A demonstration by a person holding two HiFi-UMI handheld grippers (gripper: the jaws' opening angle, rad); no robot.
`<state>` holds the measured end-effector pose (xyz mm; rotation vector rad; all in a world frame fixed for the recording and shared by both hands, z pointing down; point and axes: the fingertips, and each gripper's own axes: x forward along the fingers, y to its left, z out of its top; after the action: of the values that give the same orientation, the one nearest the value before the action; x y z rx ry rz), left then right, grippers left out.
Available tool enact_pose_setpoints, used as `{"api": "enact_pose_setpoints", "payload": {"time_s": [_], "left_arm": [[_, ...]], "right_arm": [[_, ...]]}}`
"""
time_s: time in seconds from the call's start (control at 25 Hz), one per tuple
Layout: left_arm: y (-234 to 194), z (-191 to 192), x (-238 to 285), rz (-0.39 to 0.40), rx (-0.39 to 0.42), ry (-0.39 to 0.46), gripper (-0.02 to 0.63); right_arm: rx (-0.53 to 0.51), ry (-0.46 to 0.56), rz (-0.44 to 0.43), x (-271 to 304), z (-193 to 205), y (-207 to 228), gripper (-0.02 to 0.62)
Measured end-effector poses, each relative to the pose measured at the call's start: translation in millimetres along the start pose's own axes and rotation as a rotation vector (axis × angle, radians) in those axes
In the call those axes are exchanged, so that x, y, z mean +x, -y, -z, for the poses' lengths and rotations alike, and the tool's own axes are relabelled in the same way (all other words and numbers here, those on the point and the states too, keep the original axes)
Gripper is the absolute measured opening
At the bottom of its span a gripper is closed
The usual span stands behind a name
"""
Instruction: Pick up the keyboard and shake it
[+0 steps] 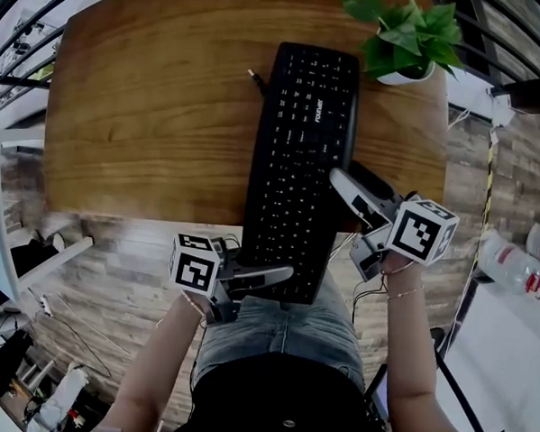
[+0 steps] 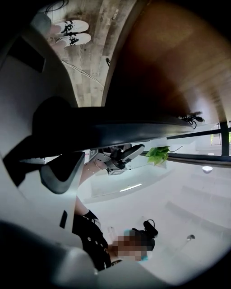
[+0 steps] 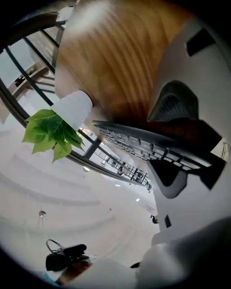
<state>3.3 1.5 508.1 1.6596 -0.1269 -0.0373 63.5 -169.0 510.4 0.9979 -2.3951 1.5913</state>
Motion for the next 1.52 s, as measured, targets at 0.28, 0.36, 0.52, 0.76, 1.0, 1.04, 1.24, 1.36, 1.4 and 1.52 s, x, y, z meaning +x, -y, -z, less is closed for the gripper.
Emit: {"api": "enact_pose_setpoints", "payload": {"time_s": [0.28,0.36,0.52,0.76,1.0,1.04,1.24,1.36,1.4,1.52], "left_arm": [[14.5,2.2,1.9,0.053,-0.046,0.009,0.118],[15.9,3.3,1.6,0.058,-0.051,0.004,0.118],[17.5,1.2,-2.5,0.081,-0.065,-0.009,0.118],[18.8,-1.3,-5.8,0.080,-0.049,-0.038,0.118],[9.0,-3.1,-5.7,0.028,-0.016,-0.038,0.121],[7.6,-3.4,-5.2,0.026,-0.009,-0.031,0.121],[7.8,-2.6,-3.1,0.027,0.000,-0.002,0.120],[9.8,-2.7,-1.5,0.037,0.007,0.002,0.120],[10.5,-2.9,-1.7,0.039,0.013,0.003,0.120],[10.9,-5.1,-3.0,0.032,0.055,0.001,0.120]], "right_arm": [[0.091,-0.011,-0.098,18.9,-13.1,-3.4,0.242],[0.121,-0.023,-0.131,24.5,-13.9,-5.4,0.241],[0.156,-0.055,-0.170,40.0,-13.4,-6.9,0.241],[0.157,-0.088,-0.229,53.5,-16.3,-13.5,0.205],[0.166,-0.100,-0.243,57.7,-16.6,-12.0,0.140],[0.159,-0.100,-0.237,58.0,-16.4,-11.9,0.134],[0.123,-0.097,-0.221,56.3,-17.3,-15.2,0.130],[0.101,-0.078,-0.216,53.3,-20.3,-18.1,0.130],[0.091,-0.071,-0.216,52.5,-21.6,-19.9,0.130],[0.065,-0.055,-0.230,50.7,-26.6,-26.3,0.130]]}}
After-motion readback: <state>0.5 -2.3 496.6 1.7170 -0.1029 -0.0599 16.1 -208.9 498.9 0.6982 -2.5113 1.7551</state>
